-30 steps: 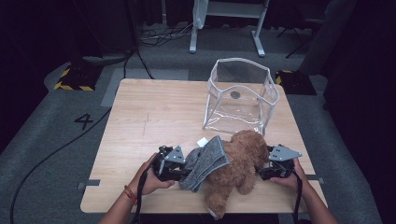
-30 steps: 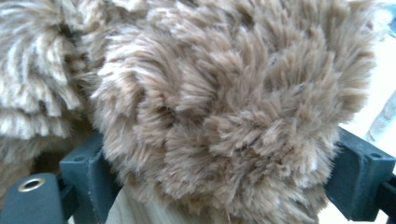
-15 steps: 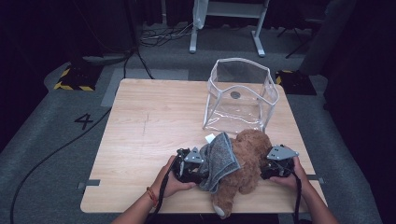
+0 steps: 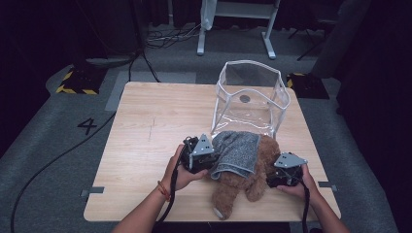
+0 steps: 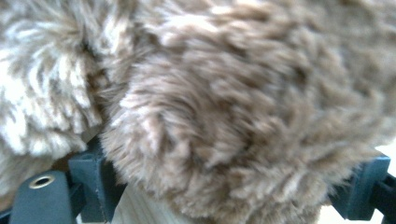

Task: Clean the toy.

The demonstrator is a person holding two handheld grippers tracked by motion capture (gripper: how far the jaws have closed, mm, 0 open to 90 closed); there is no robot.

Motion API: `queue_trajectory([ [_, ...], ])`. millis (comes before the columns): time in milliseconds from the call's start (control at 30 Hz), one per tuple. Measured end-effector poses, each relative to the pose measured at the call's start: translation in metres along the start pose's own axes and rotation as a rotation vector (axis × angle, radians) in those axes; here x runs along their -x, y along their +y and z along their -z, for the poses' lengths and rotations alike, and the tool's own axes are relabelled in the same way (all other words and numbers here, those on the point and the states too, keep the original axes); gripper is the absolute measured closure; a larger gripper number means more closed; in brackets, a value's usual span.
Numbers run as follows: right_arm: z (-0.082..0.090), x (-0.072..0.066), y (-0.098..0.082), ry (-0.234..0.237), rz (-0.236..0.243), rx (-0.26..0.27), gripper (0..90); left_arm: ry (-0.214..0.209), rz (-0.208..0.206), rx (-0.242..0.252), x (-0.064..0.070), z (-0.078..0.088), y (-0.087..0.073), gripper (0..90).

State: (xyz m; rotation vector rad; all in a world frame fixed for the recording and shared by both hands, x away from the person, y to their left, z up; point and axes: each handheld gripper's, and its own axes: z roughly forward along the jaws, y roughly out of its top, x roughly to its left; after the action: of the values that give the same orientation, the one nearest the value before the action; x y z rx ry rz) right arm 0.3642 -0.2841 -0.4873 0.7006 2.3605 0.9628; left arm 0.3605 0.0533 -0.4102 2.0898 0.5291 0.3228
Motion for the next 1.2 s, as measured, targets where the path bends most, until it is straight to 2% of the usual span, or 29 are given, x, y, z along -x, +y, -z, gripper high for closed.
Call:
queue_trajectory([
  [33, 0.0, 0.0, -0.001, -0.005, 0.009, -0.016, 14.7, -0.041, -0.003, -0.013, -0.002, -0.003, 0.0, 75.3],
  [67, 0.0, 0.001, -0.002, -0.006, 0.004, -0.013, 14.9, -0.041, -0.003, -0.013, -0.002, -0.003, 0.0, 75.1],
  [100, 0.0, 0.001, -0.002, -0.006, 0.004, -0.013, 14.9, -0.075, 0.002, -0.016, -0.003, -0.004, -0.002, 75.1],
  [200, 0.002, 0.008, -0.006, 0.02, -0.027, 0.005, 15.4, -0.09, -0.009, -0.008, 0.004, 0.002, -0.005, 74.8],
  [233, 0.002, 0.008, -0.006, 0.018, -0.023, 0.002, 15.4, -0.104, -0.023, 0.02, 0.011, 0.01, -0.001, 74.7],
  [267, 0.002, 0.007, -0.006, 0.016, -0.017, 0.002, 15.5, -0.104, -0.023, 0.02, 0.011, 0.01, -0.001, 74.6],
  [300, 0.002, 0.007, -0.005, 0.014, -0.018, 0.003, 15.5, -0.139, -0.038, 0.064, 0.018, 0.017, 0.013, 74.4],
  [333, 0.002, 0.006, -0.004, 0.013, -0.021, 0.006, 15.5, -0.147, -0.062, 0.07, 0.024, 0.018, 0.022, 74.0],
  [367, 0.002, 0.006, -0.004, 0.013, -0.021, 0.006, 15.5, -0.147, -0.062, 0.07, 0.024, 0.018, 0.022, 74.0],
  [433, 0.003, 0.006, -0.003, 0.01, -0.019, 0.014, 15.6, -0.155, -0.117, 0.057, 0.035, 0.014, 0.039, 73.8],
  [467, 0.004, 0.006, -0.003, 0.01, -0.019, 0.011, 15.5, -0.161, -0.149, 0.029, 0.041, 0.006, 0.051, 73.8],
  [533, 0.004, 0.006, -0.003, 0.017, -0.023, 0.01, 15.5, -0.154, -0.165, 0.014, 0.043, 0.001, 0.054, 73.8],
  [567, 0.004, 0.007, -0.003, 0.015, -0.009, 0.009, 15.5, -0.138, -0.175, -0.002, 0.043, -0.005, 0.056, 73.9],
  [633, 0.004, 0.008, -0.005, 0.019, -0.014, 0.018, 15.4, -0.136, -0.173, -0.016, 0.041, -0.009, 0.057, 74.3],
  [700, 0.005, 0.01, -0.006, 0.032, -0.022, 0.028, 15.4, -0.132, -0.148, -0.008, 0.036, -0.01, 0.055, 75.1],
  [733, 0.006, 0.011, -0.007, 0.039, -0.024, 0.034, 15.4, -0.116, -0.136, 0.004, 0.029, -0.006, 0.054, 75.2],
  [767, 0.008, 0.012, -0.007, 0.049, -0.027, 0.034, 15.3, -0.116, -0.136, 0.004, 0.029, -0.006, 0.054, 75.7],
  [833, 0.009, 0.013, -0.007, 0.055, -0.02, 0.038, 15.3, -0.093, -0.114, 0.037, 0.019, 0.007, 0.053, 76.1],
  [867, 0.01, 0.014, -0.007, 0.058, -0.021, 0.036, 15.3, -0.093, -0.114, 0.037, 0.019, 0.007, 0.053, 76.2],
  [1000, 0.011, 0.015, -0.008, 0.065, -0.022, 0.032, 15.2, -0.066, -0.09, 0.064, 0.007, 0.027, 0.049, 76.3],
  [1067, 0.013, 0.016, -0.008, 0.071, -0.02, 0.026, 15.2, -0.07, -0.053, 0.08, 0.0, 0.034, 0.044, 76.3],
  [1167, 0.013, 0.018, -0.01, 0.08, -0.026, 0.023, 15.1, -0.069, -0.021, 0.057, -0.009, 0.037, 0.029, 76.3],
  [1200, 0.013, 0.018, -0.01, 0.08, -0.026, 0.023, 15.1, -0.069, -0.021, 0.057, -0.009, 0.037, 0.029, 76.4],
])
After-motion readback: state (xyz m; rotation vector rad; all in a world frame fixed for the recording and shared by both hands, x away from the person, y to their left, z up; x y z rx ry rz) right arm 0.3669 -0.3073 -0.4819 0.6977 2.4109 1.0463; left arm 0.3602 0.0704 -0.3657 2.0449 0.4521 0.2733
